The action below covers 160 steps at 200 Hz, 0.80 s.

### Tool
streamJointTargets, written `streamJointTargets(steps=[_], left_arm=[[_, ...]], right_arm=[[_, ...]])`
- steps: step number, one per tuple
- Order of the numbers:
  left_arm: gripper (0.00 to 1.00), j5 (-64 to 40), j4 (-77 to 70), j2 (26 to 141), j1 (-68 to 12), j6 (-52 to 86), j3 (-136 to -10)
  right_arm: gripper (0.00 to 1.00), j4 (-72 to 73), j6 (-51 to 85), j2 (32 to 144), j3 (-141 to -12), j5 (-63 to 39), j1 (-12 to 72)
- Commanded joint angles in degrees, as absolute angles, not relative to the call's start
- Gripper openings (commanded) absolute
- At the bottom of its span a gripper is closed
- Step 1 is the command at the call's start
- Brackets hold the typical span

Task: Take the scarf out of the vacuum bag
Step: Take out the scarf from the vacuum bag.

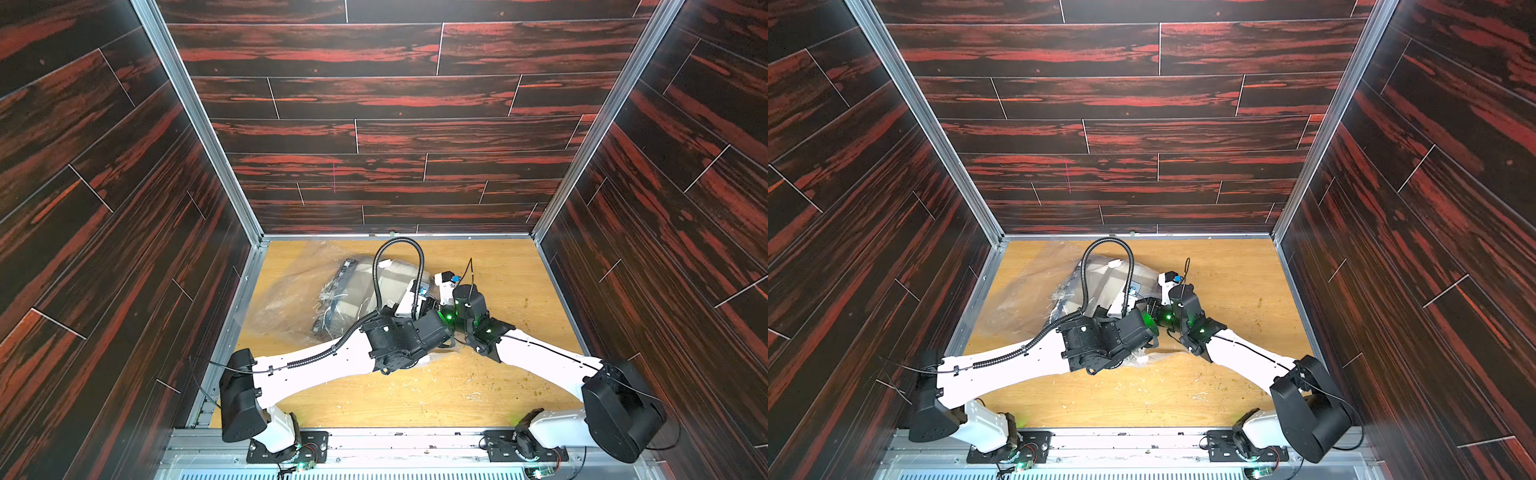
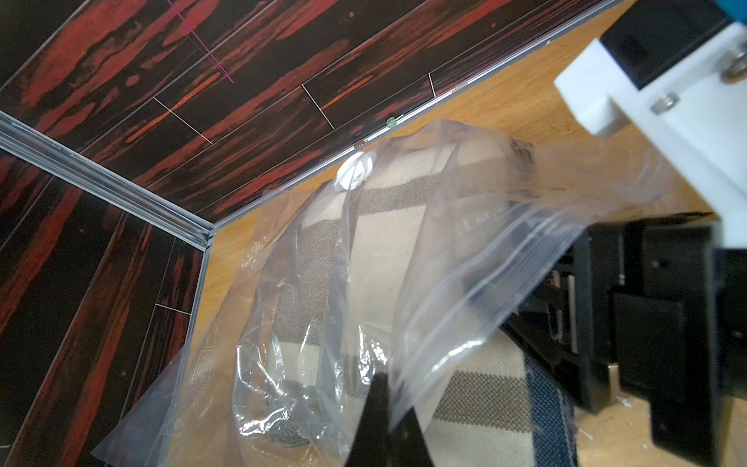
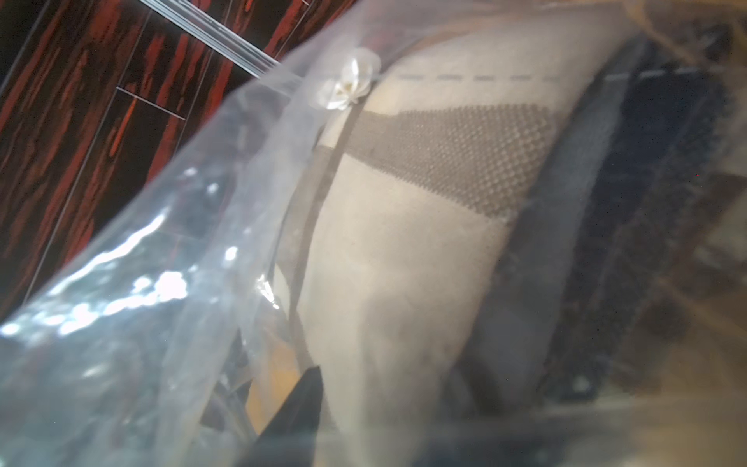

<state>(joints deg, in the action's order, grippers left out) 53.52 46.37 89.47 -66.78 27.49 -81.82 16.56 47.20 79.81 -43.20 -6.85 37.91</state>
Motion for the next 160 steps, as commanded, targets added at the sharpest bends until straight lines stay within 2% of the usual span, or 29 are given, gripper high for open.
streamJointTargets(steps=[1,37,98,160], left_arm=[[0.00,56.25,46.95,86.66,-66.45,28.70,-80.91],[0.00,56.34,46.68,86.47,-66.36,28.48,-80.77],[0.00,56.87,46.37,86.22,-66.42,28.48,-79.72],[0.00,59.19,46.40,85.27,-66.02,27.09,-79.19]], right_arm=[[0.53,16.54,48.04,80.66,-44.82,-6.43,38.09],[0.52,18.21,49.04,82.10,-45.52,-8.36,38.12],[0.40,20.74,49.83,84.67,-47.65,-11.45,38.11],[0.10,17.21,48.92,85.79,-49.53,-10.05,38.18]])
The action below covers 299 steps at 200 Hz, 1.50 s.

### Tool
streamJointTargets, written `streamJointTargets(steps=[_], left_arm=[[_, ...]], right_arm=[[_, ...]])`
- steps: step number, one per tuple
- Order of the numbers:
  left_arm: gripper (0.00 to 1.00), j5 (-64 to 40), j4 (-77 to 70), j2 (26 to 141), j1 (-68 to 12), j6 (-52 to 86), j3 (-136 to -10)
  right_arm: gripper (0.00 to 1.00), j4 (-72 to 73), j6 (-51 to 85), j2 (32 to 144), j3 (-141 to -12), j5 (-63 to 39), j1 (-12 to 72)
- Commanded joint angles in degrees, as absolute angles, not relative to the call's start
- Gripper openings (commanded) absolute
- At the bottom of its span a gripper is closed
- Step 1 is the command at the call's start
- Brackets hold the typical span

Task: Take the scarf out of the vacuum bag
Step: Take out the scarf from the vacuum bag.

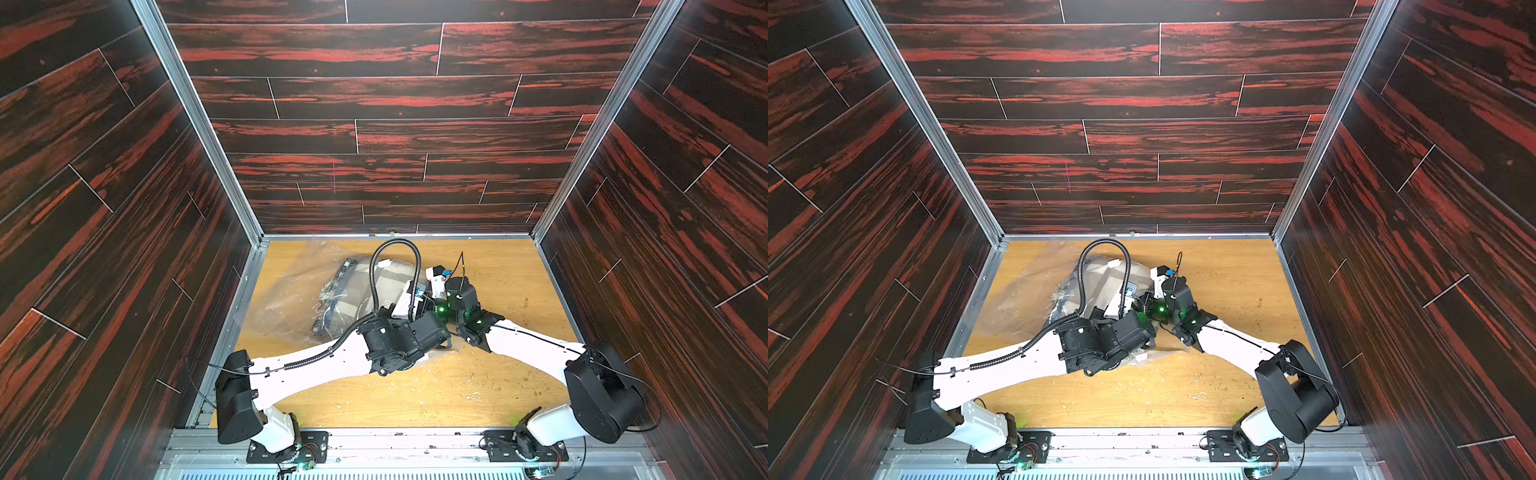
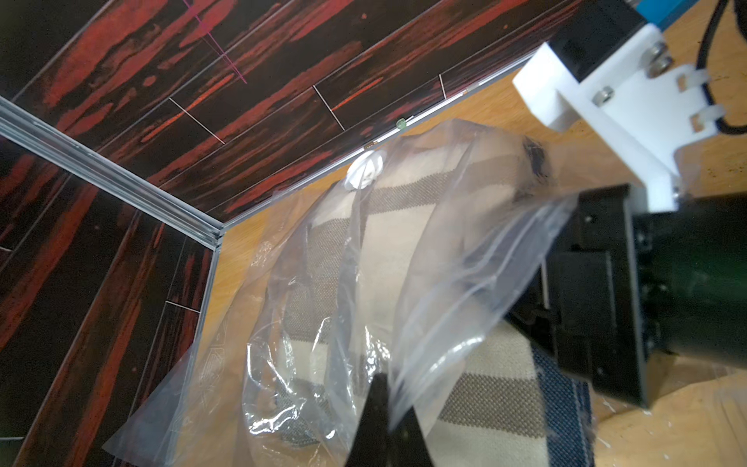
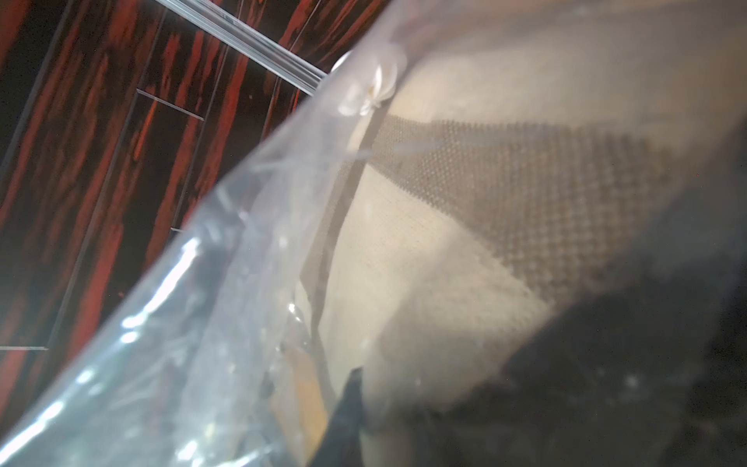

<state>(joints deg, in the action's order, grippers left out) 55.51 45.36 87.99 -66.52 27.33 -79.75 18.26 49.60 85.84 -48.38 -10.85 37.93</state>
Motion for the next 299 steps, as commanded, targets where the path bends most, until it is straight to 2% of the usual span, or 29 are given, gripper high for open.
streamJointTargets(steps=[1,28,104,164,299], left_arm=[[0.00,59.17,46.36,85.31,-66.01,27.13,-79.19],[0.00,58.83,46.35,85.58,-65.65,27.17,-79.10],[0.00,58.19,46.34,86.66,-65.17,27.89,-79.18],[0.00,58.54,47.45,87.20,-64.69,28.55,-79.80],[0.00,56.91,47.99,89.79,-63.20,28.84,-81.52]], right_arm=[[0.09,17.17,48.90,85.70,-49.55,-10.04,38.21],[0.00,16.67,48.43,84.67,-49.48,-9.78,38.18],[0.00,18.98,45.78,78.51,-48.85,-12.14,38.29],[0.00,15.50,45.63,74.51,-49.08,-12.70,38.24],[0.00,-7.25,43.29,67.71,-50.46,-10.35,38.28]])
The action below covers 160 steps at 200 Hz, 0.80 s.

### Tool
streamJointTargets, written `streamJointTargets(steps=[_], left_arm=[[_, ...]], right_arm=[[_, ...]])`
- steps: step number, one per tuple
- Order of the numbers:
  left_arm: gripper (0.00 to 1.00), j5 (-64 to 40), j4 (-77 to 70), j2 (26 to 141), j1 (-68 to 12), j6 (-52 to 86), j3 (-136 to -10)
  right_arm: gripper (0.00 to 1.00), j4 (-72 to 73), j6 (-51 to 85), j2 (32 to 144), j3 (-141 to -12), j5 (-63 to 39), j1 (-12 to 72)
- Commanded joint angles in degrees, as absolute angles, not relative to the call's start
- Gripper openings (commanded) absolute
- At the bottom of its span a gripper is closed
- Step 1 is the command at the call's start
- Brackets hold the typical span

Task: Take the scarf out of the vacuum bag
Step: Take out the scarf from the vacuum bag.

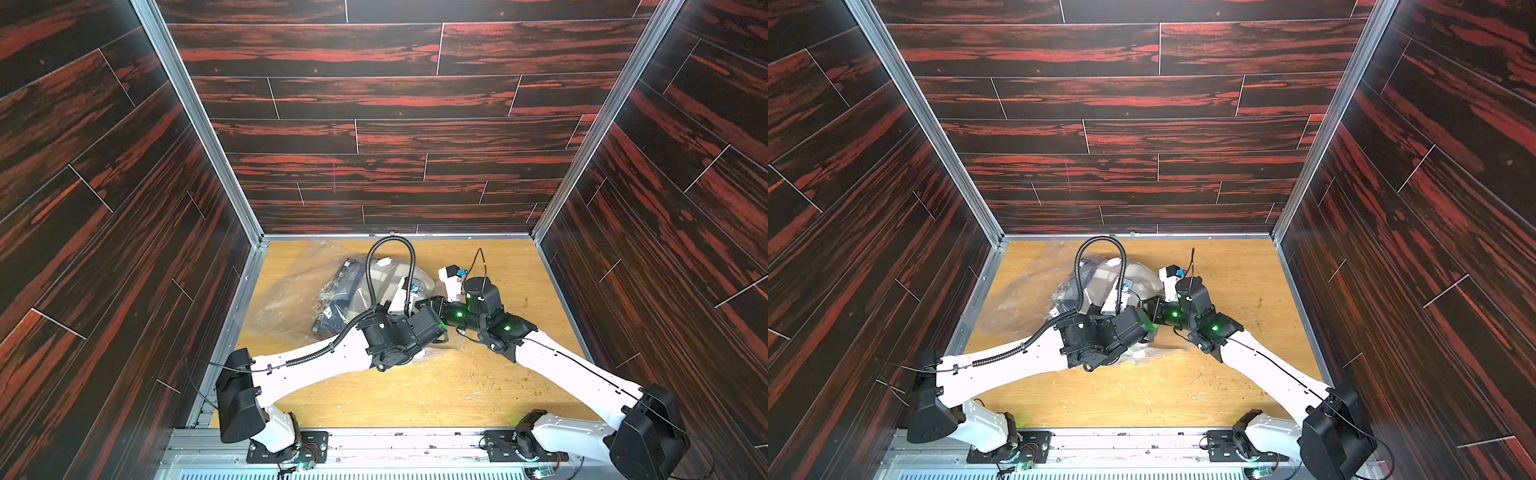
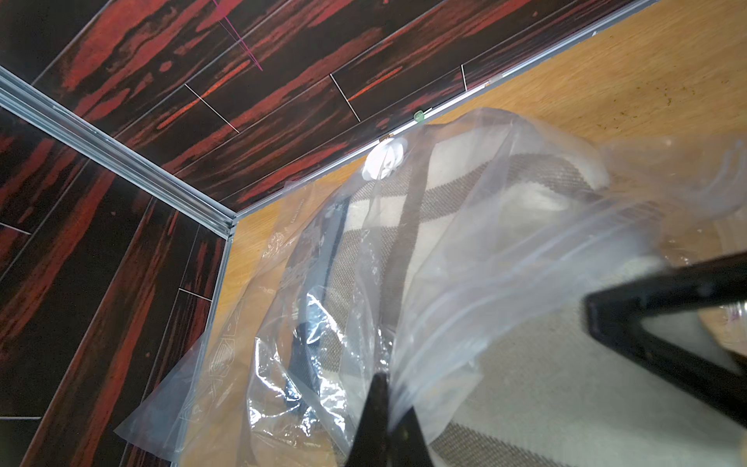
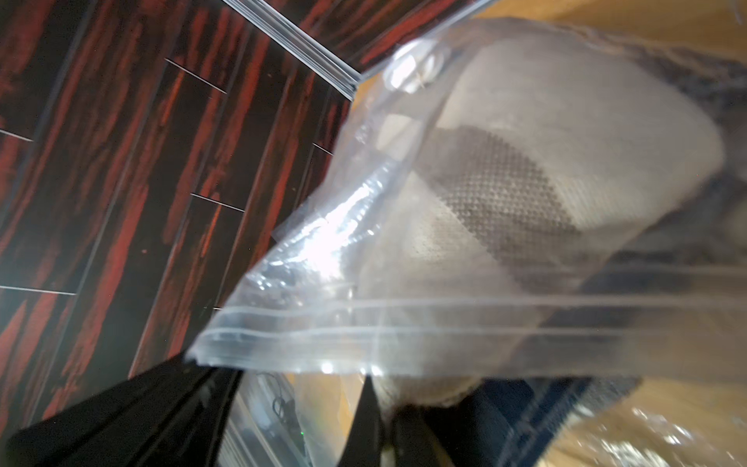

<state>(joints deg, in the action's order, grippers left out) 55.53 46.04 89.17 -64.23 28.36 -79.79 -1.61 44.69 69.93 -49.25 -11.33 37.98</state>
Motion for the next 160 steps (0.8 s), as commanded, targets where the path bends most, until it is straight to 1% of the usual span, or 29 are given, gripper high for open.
streamJointTargets(steps=[1,107,142,160], left_arm=[[0.00,56.93,47.99,89.81,-63.15,28.88,-81.54],[0.00,53.14,44.69,90.93,-59.22,26.85,-80.06],[0.00,52.70,44.03,90.38,-58.41,26.62,-78.71],[0.00,52.02,43.42,90.05,-58.18,26.46,-77.82]], right_arm=[[0.00,-7.36,43.27,67.65,-50.45,-10.27,38.30],[0.00,-19.17,41.14,64.42,-46.99,-7.02,36.58],[0.00,-23.84,40.35,63.13,-45.43,-5.56,33.56],[0.00,-24.25,40.79,62.18,-43.12,-6.75,30.07]])
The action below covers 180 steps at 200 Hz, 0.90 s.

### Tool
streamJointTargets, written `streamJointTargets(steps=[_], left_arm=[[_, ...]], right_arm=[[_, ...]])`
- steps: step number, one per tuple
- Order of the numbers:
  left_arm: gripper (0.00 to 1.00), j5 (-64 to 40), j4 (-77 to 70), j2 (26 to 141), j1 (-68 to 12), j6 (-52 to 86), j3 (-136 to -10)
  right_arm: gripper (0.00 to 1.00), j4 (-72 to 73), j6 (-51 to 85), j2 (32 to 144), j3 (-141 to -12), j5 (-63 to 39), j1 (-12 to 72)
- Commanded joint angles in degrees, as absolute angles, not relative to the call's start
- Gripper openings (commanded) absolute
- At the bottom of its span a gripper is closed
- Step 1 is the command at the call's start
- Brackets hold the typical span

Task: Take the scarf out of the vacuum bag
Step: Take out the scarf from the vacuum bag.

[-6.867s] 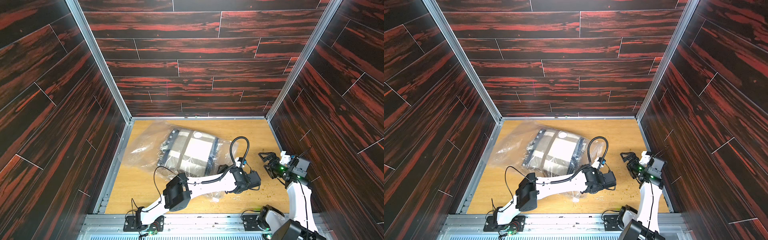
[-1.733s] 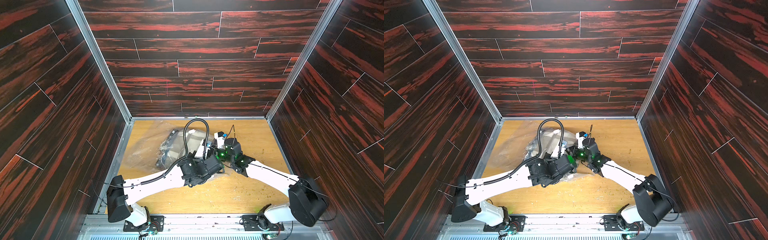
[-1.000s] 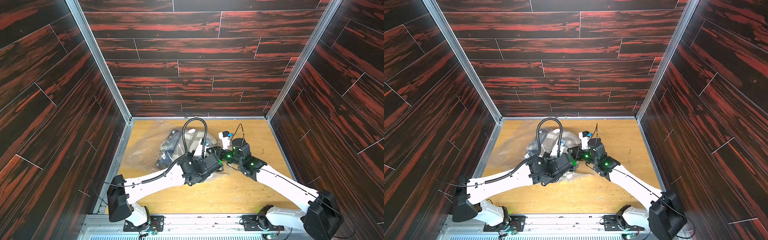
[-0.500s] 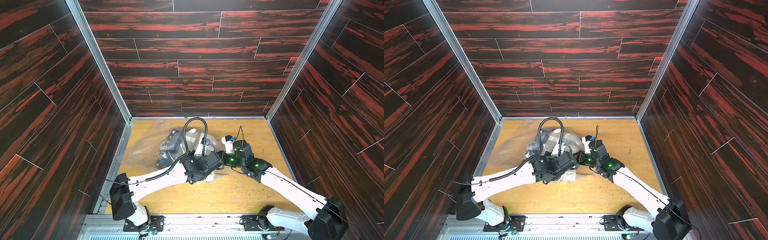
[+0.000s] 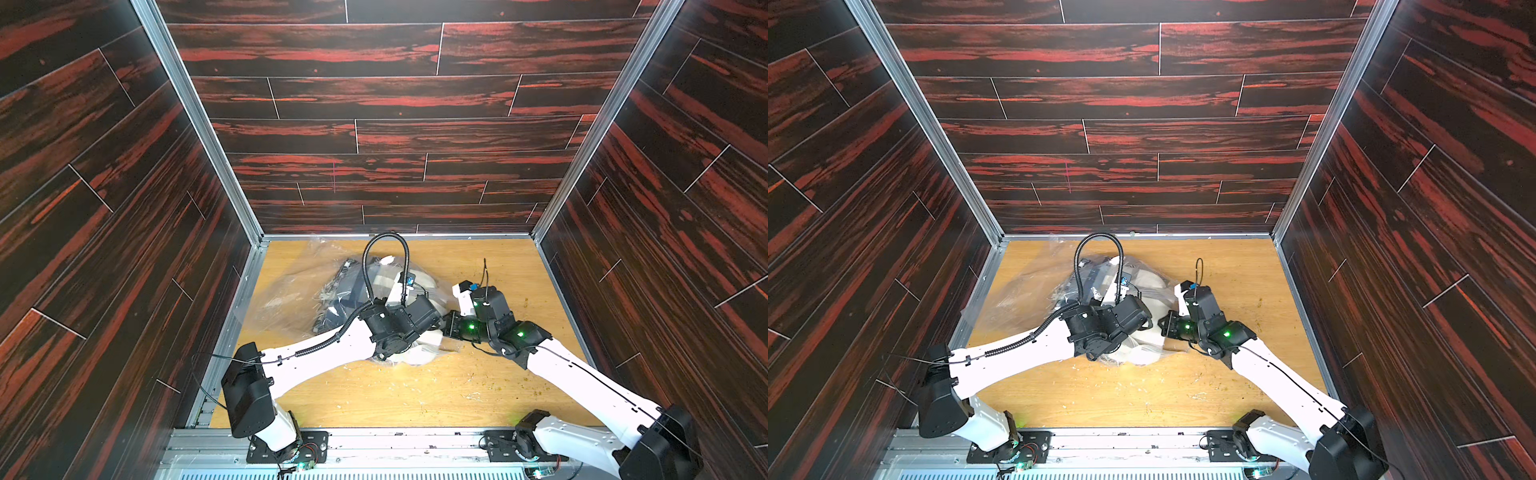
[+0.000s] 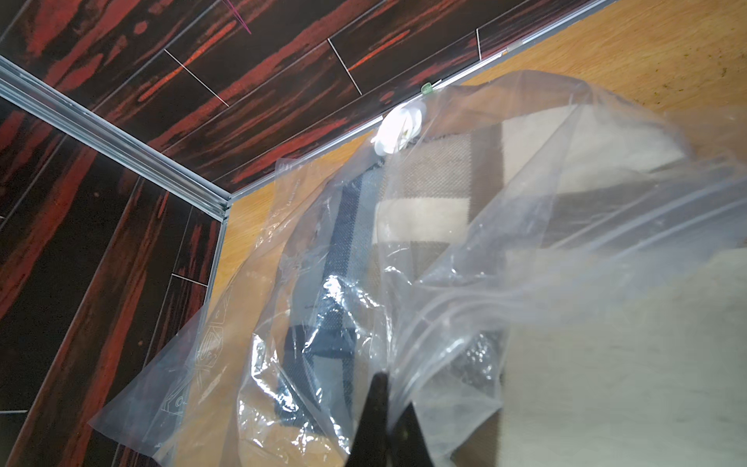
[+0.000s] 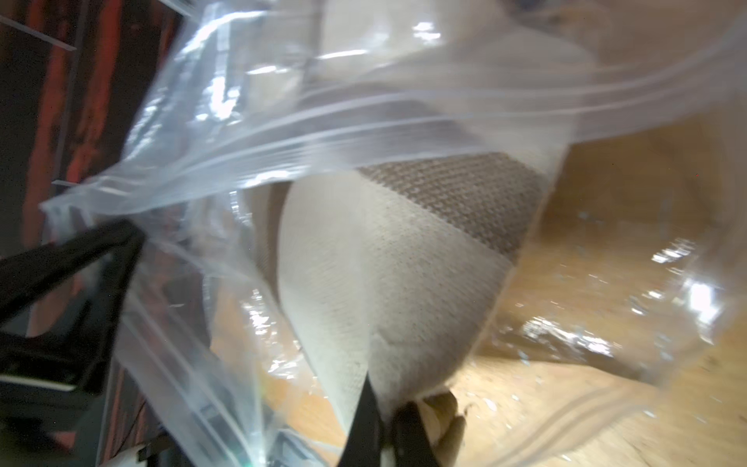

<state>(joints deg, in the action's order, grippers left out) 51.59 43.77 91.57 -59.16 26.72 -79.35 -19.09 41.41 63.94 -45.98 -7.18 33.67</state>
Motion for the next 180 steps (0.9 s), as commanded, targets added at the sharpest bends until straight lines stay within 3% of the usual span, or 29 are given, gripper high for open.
streamJointTargets(steps=[1,30,120,180], left_arm=[[0.00,52.03,43.38,90.02,-58.18,26.46,-77.76],[0.00,51.16,42.48,89.68,-57.88,27.08,-76.22],[0.00,49.28,42.12,90.29,-55.39,27.11,-75.33],[0.00,48.74,41.92,89.87,-54.32,26.46,-74.80]], right_arm=[[0.00,-24.21,40.88,62.07,-42.96,-6.89,29.84],[0.00,-23.16,41.89,60.86,-39.08,-9.31,25.15],[0.00,-28.24,41.84,60.28,-38.59,-2.61,19.65],[0.00,-31.87,39.44,58.63,-43.74,-2.71,13.59]])
